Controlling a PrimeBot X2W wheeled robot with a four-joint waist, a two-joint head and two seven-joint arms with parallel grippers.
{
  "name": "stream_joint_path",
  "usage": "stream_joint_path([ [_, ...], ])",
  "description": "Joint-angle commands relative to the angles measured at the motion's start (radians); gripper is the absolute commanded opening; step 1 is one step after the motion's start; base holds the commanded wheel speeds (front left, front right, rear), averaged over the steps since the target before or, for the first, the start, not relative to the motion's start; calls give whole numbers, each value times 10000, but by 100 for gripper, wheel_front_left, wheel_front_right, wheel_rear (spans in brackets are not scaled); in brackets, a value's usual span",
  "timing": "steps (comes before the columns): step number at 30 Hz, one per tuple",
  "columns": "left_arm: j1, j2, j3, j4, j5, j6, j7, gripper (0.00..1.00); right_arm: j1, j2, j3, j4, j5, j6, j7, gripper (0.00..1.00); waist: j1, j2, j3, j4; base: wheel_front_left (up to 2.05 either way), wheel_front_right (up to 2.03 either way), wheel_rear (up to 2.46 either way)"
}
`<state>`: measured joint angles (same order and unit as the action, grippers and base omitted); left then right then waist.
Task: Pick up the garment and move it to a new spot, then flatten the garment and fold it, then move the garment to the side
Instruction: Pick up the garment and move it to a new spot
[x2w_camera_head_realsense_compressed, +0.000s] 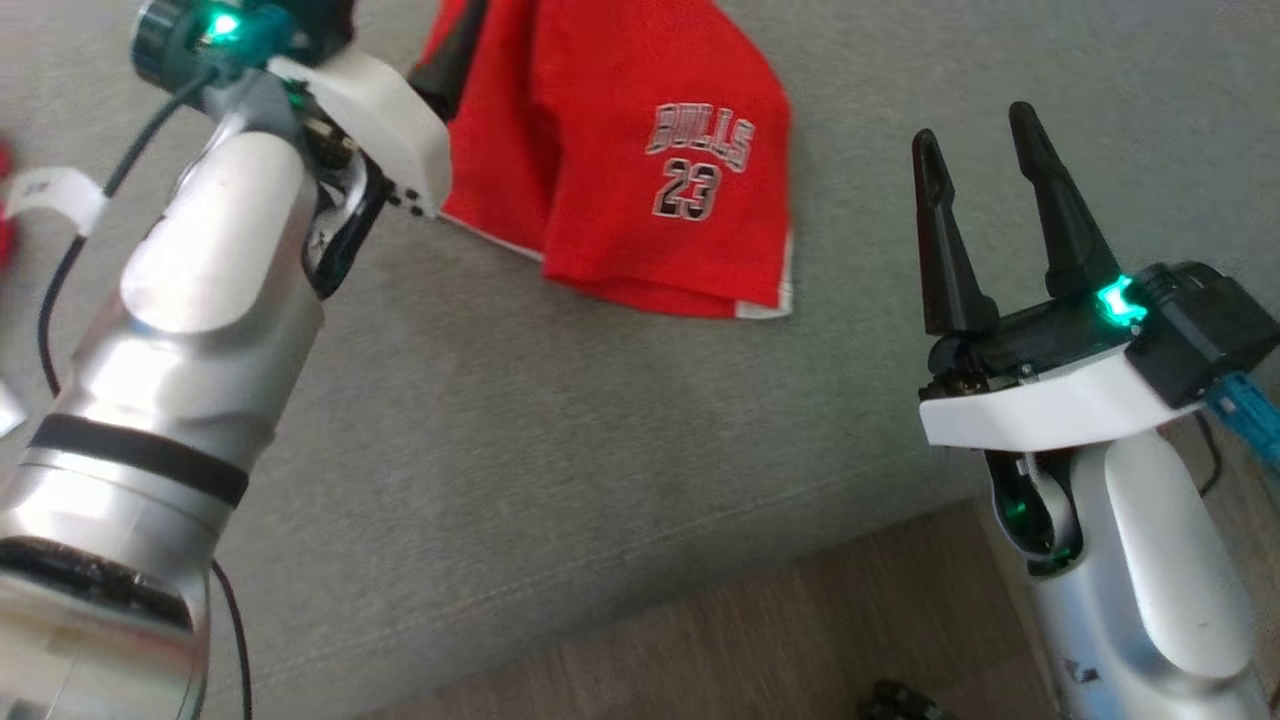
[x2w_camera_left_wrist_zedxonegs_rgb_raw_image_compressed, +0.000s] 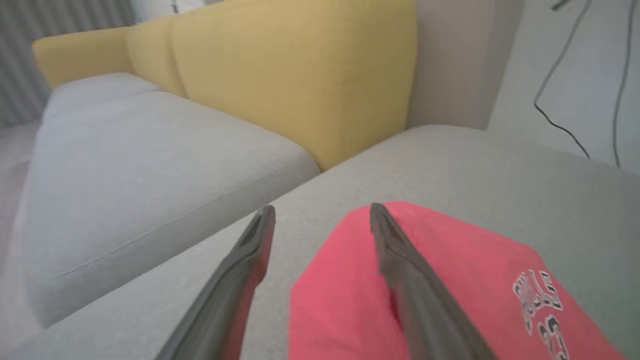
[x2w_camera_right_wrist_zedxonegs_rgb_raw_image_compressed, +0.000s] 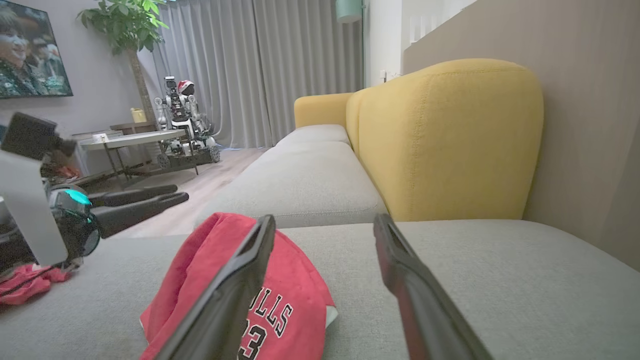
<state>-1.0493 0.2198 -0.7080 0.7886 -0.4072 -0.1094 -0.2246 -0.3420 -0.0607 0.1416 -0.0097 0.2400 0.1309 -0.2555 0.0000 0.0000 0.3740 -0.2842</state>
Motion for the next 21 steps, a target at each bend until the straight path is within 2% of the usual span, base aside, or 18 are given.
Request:
stream_joint_path([
  [1,-478,253,494,-251,-139,99,-190,100,-32,104,112,-244,-176,-2,-63,100,0,0,-269,484,0,0,0],
  [7,560,454,1278,-1220,-404,583,-361,100,296,104,-22,19,-673,-2,-63,100,0,0,-980,1590,0,0,0],
  [14,3824,485,3077,-4003,-420,1595,-369,100,933,104,-127,483,-1202,-2,-63,100,0,0,-1996,2769,0,0,0],
  [18,6224,142,3954,-5495,130,2093,-370,100,1538,104,-226,743,-1556,-2,-63,100,0,0,-2661,3292,0,0,0],
  [21,7424,-198,4347,-6297,602,2085,-370,100,1853,105,-323,805,-1629,-2,-63,100,0,0,-2949,3500,0,0,0],
])
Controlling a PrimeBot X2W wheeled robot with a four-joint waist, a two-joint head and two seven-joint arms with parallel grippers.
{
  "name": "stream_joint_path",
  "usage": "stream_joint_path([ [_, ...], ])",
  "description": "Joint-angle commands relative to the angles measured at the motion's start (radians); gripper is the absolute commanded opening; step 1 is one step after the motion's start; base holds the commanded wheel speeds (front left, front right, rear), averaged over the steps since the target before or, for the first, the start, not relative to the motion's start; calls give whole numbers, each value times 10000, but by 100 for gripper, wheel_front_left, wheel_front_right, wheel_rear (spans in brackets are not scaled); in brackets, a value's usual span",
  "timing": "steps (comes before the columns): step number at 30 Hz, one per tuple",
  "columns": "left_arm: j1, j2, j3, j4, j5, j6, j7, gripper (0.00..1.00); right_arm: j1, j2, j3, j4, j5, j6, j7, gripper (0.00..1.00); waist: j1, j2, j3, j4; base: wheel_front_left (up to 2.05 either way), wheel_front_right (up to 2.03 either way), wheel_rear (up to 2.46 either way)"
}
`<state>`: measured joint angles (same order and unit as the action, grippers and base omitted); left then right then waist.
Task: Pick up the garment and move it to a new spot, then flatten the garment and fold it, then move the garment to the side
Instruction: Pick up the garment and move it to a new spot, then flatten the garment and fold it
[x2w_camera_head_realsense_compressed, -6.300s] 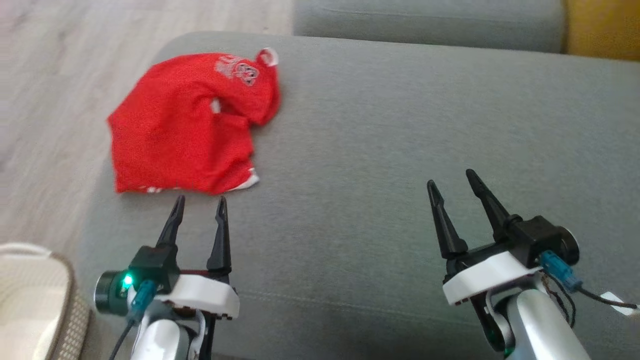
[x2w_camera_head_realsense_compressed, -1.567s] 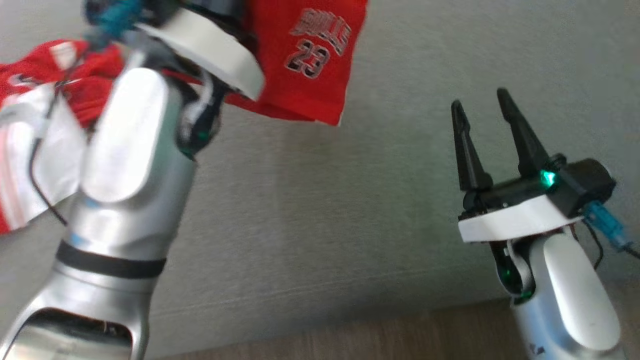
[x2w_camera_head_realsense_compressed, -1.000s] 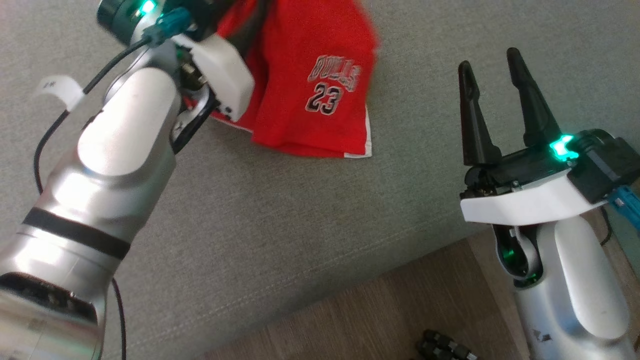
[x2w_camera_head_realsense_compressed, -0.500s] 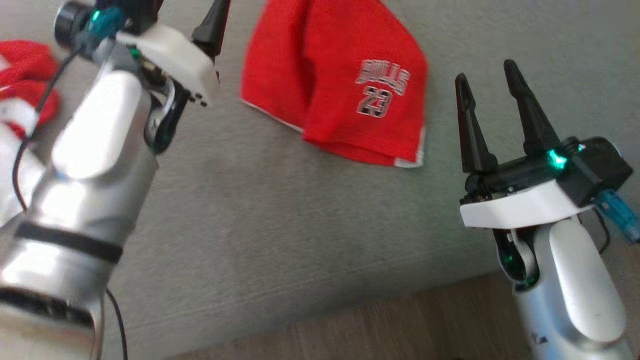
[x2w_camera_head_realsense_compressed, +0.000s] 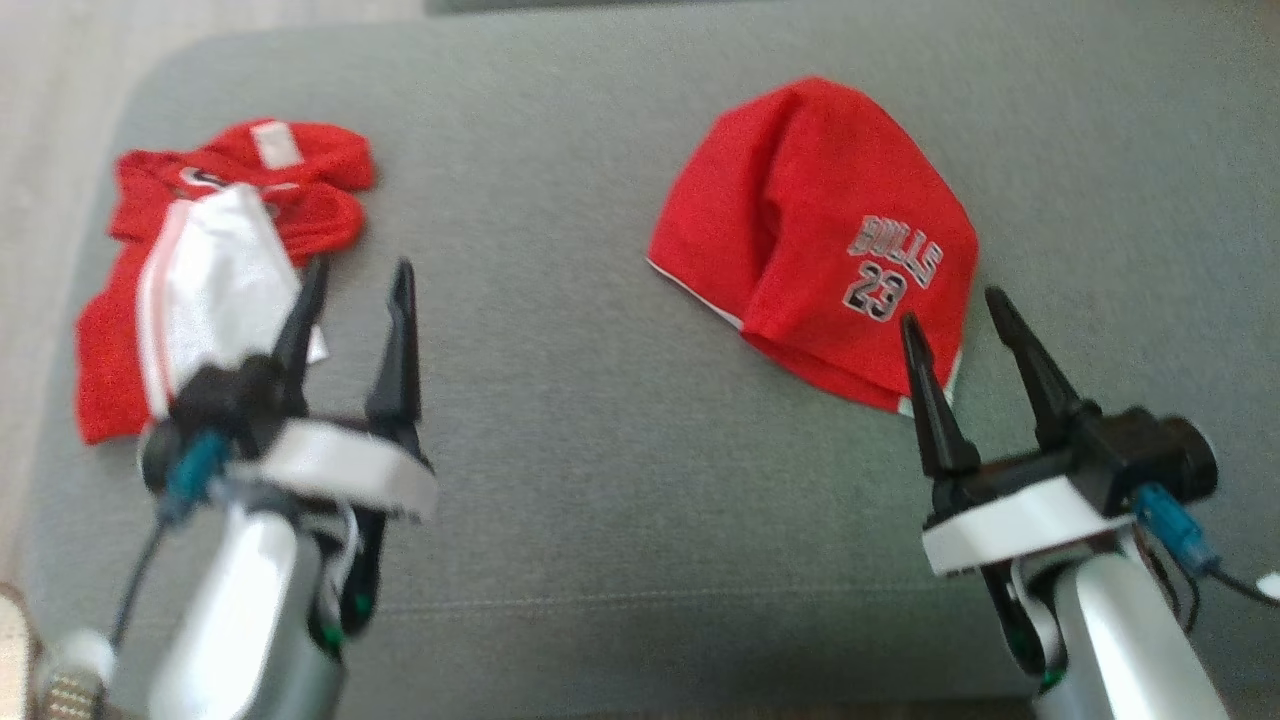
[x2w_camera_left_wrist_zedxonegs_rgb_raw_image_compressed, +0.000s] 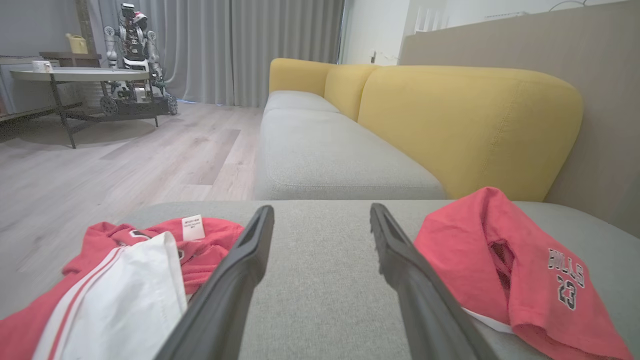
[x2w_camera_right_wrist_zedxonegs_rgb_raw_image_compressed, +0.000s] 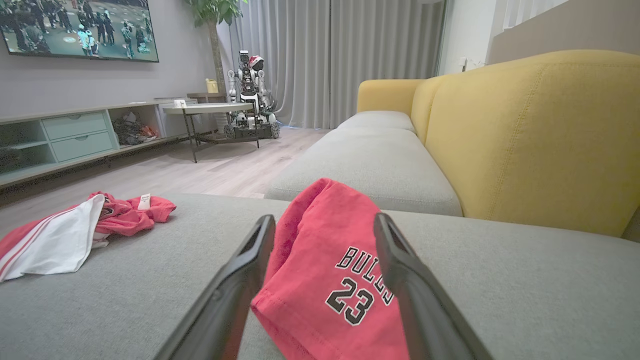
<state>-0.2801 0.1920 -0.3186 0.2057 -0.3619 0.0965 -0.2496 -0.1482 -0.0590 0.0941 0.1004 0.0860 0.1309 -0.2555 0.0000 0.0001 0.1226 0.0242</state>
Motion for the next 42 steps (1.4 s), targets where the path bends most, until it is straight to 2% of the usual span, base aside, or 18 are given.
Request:
stream_joint_path([
  [1,88,-79,592,-698,310,-1,-121,100,15,87,108,-275,-108,-2,-63,100,0,-1,-522,485,0,0,0],
  [2,88,-79,592,-698,310,-1,-121,100,15,87,108,-275,-108,-2,-63,100,0,-1,-522,485,0,0,0],
  [6,1241,-697,1197,-1519,979,-283,-121,100,256,87,27,-230,-200,-2,-63,100,0,-1,-665,627,0,0,0],
  [10,1712,-1119,1637,-1902,1448,-648,-121,100,287,87,36,-161,-252,-2,-63,100,0,-1,-669,804,0,0,0],
  [13,1746,-1261,1749,-2089,1894,-857,-121,100,237,87,36,-123,-325,-2,-63,100,0,-1,-558,916,0,0,0],
  [20,1675,-1406,1865,-2104,1968,-1058,-122,100,-59,87,106,6,-423,-2,-63,100,0,-1,-112,1095,0,0,0],
  [31,1143,-1416,911,-1962,1575,-807,-122,100,-1293,87,34,2143,-1364,-2,-63,100,0,-1,752,1762,0,0,0],
  [36,1003,-1417,638,-1907,1454,-693,-122,100,-1777,87,-467,3193,-1830,-2,-63,100,0,-1,970,2158,0,0,0],
  [42,992,-1417,339,-1944,1249,-535,-122,100,-2125,87,-1045,3885,-2345,-2,-63,100,0,-1,1167,2499,0,0,0],
])
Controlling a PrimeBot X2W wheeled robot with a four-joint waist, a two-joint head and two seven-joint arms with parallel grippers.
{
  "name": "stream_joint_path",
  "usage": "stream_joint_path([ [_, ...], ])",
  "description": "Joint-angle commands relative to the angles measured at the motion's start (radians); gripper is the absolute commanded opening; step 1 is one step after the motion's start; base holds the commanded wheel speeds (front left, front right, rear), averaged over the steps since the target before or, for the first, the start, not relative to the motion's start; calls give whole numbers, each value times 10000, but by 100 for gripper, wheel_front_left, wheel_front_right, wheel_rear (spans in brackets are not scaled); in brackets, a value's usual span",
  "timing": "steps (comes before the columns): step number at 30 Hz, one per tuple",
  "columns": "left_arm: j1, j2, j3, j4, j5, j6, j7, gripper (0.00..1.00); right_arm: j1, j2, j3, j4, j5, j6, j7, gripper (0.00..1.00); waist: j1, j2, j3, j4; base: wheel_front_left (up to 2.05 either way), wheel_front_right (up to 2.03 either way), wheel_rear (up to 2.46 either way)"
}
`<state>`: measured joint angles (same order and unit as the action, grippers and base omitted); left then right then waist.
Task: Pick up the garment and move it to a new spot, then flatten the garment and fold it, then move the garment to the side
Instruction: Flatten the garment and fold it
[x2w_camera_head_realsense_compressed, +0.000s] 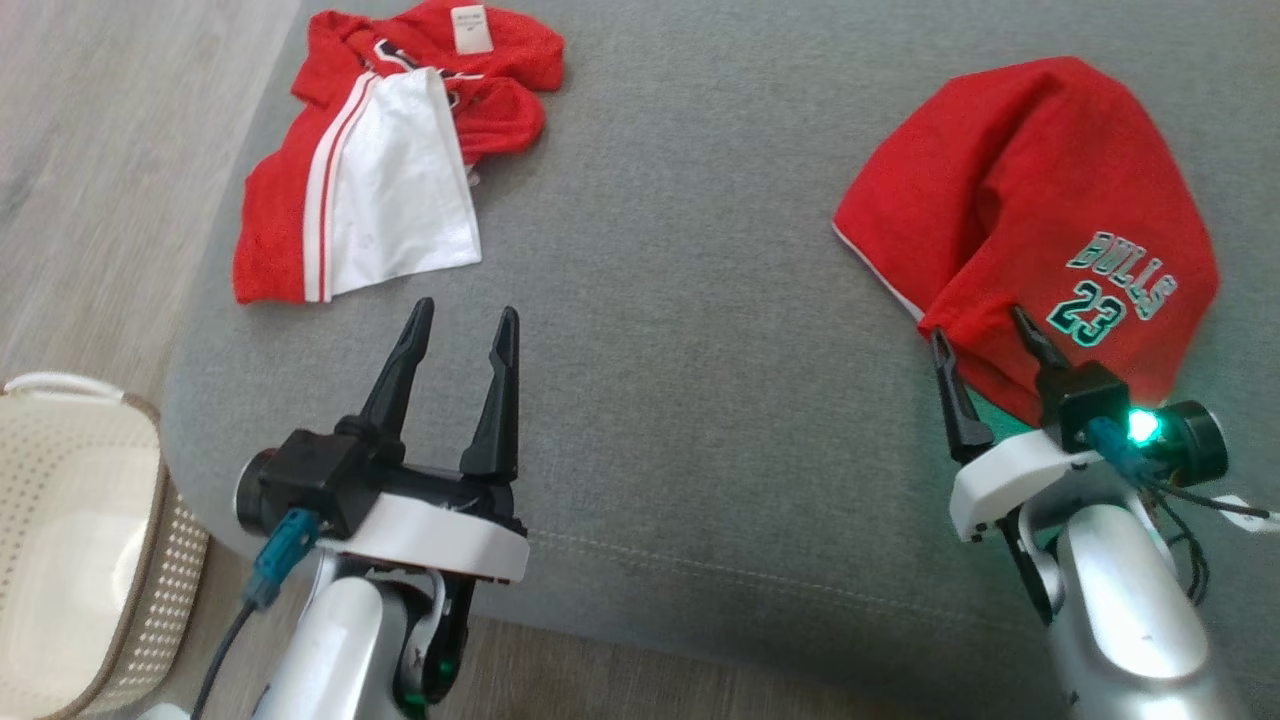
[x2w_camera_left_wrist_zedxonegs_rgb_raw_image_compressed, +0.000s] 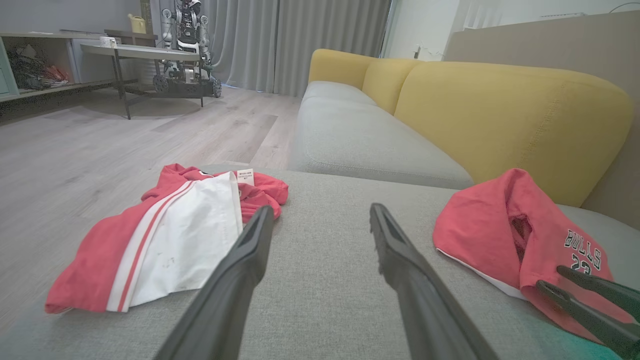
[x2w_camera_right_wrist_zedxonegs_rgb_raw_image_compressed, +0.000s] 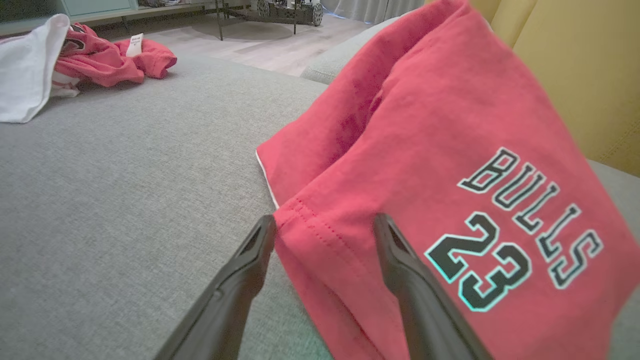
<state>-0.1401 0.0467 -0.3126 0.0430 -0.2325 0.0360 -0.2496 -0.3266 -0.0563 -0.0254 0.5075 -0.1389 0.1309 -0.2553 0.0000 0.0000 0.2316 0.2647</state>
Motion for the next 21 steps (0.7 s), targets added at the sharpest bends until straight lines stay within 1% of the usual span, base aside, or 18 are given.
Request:
stream_joint_path([
  [1,-420,36,236,-314,-70,89,-122,100,-387,61,85,-61,-164,-2,-65,100,0,0,102,138,0,0,0],
  [2,-429,36,194,-307,-98,109,-122,100,-427,61,7,98,-219,-2,-65,100,0,0,119,177,0,0,0],
  [3,-433,36,148,-292,-142,131,-122,100,-460,61,-59,357,-166,-2,-65,91,0,0,123,214,0,0,0],
  [4,-426,36,109,-279,-241,156,-122,100,-520,61,-113,618,-18,-2,-65,22,0,0,114,242,0,0,0],
  [5,-426,36,109,-279,-241,156,-122,100,-520,61,-113,618,-18,-2,-65,22,0,0,114,242,0,0,0],
  [6,-420,36,84,-285,-357,183,-122,100,-597,61,-141,790,11,-2,-65,0,0,0,104,264,0,0,0],
  [9,-424,36,40,-272,-515,248,-122,100,-776,61,-138,951,48,-2,-65,0,0,0,35,292,0,0,0],
  [13,-389,36,-6,-184,-533,275,-122,100,-793,61,112,698,210,-2,-65,0,0,0,-197,229,0,0,0],
  [18,-265,36,99,-129,-515,271,-122,100,-623,61,747,-126,624,-2,-65,0,0,0,-587,77,0,0,0],
  [21,-160,36,169,-105,-482,243,-122,100,-539,61,1458,-864,990,-2,-65,0,0,0,-843,-18,0,0,0],
])
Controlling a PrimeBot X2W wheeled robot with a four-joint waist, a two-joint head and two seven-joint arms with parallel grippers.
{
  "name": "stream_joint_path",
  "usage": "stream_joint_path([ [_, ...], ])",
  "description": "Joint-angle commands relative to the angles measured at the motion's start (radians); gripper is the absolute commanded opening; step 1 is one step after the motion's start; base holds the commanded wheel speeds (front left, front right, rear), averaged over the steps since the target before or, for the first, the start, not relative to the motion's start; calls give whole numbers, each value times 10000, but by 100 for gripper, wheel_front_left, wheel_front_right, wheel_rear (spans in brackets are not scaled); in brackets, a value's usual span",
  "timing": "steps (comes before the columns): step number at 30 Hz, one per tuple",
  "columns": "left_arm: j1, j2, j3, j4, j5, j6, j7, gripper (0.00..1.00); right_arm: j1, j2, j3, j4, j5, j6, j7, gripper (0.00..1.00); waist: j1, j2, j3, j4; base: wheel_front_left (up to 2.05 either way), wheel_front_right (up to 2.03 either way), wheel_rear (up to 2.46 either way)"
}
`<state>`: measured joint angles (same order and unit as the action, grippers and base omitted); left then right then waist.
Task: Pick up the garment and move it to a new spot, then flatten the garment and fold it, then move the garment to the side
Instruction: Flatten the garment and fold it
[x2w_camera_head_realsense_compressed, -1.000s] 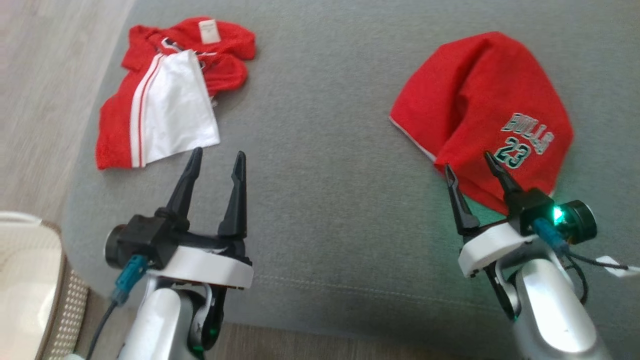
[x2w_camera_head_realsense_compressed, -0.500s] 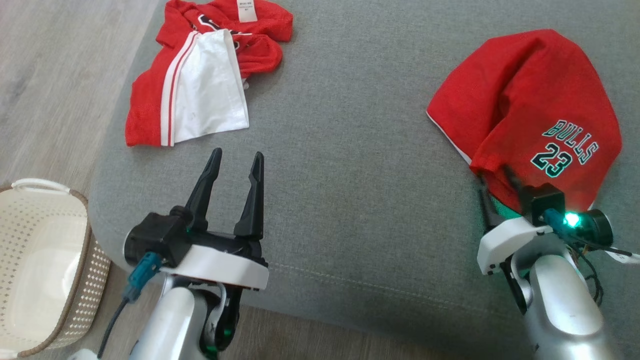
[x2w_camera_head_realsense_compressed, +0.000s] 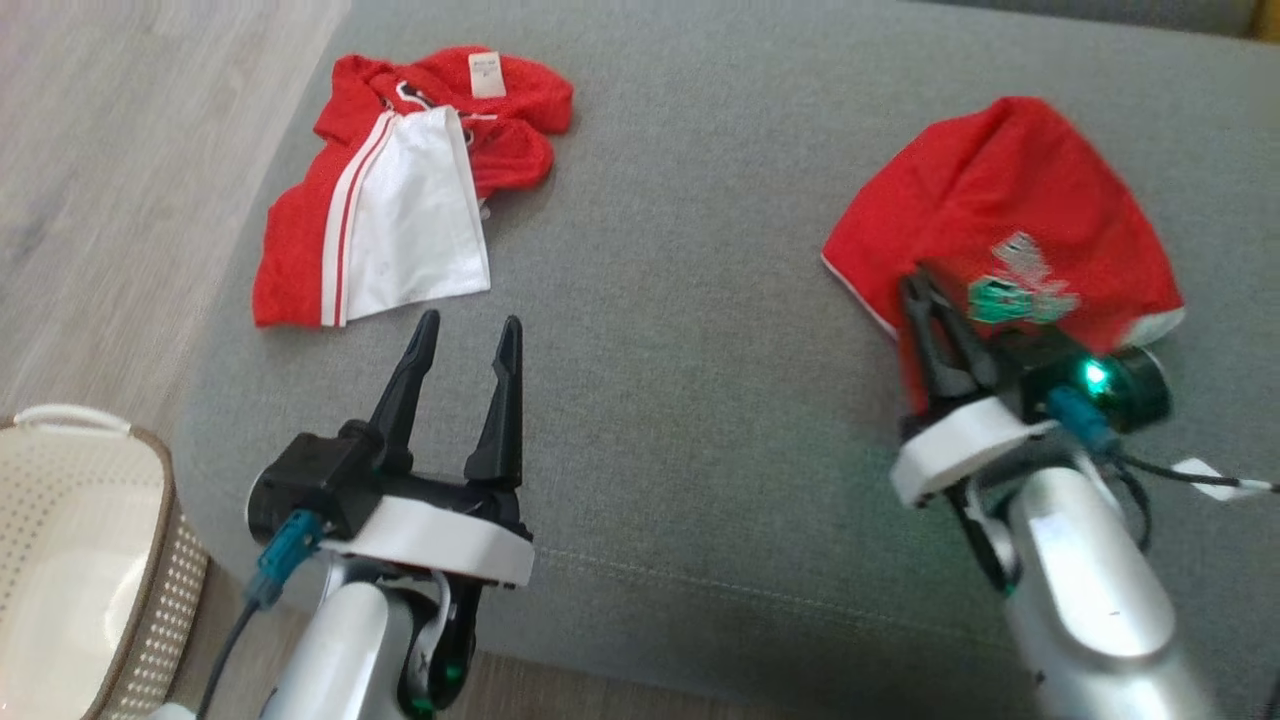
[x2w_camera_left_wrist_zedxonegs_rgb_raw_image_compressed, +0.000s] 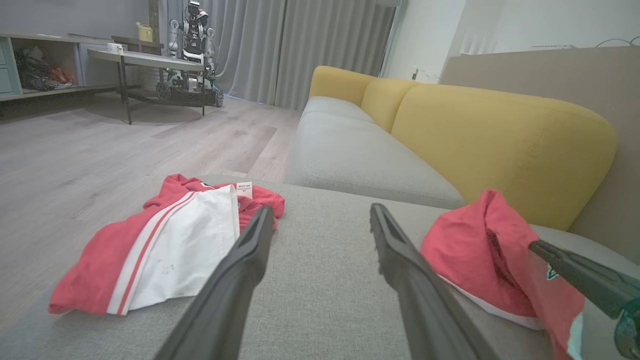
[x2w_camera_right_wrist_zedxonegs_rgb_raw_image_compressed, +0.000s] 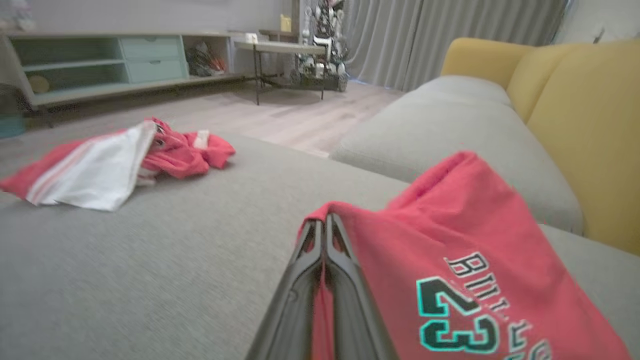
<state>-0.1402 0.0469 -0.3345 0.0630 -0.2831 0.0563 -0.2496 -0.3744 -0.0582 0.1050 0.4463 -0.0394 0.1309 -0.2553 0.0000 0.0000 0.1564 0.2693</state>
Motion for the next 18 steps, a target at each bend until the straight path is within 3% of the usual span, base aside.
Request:
stream_joint_path([
  [1,-121,34,413,-299,35,34,-122,100,-60,80,443,-524,122,-2,-65,0,0,0,-178,-98,0,0,0],
  [5,77,34,541,-278,35,11,-122,100,-285,80,1000,-1349,495,-2,-65,0,0,0,-477,-242,0,0,0],
  [10,302,34,638,-267,59,-39,-122,100,-1001,-30,23,-1313,-150,-2,-57,0,0,0,-722,-423,0,0,0],
  [13,361,34,590,-268,54,-58,-122,100,-1469,-596,-874,-1129,-674,-2,135,0,0,0,-785,-452,0,0,0],
  [18,403,34,481,-289,-4,-62,-122,100,-2297,-2098,-1947,-485,-1536,-2,516,0,0,0,-779,-466,0,0,0],
])
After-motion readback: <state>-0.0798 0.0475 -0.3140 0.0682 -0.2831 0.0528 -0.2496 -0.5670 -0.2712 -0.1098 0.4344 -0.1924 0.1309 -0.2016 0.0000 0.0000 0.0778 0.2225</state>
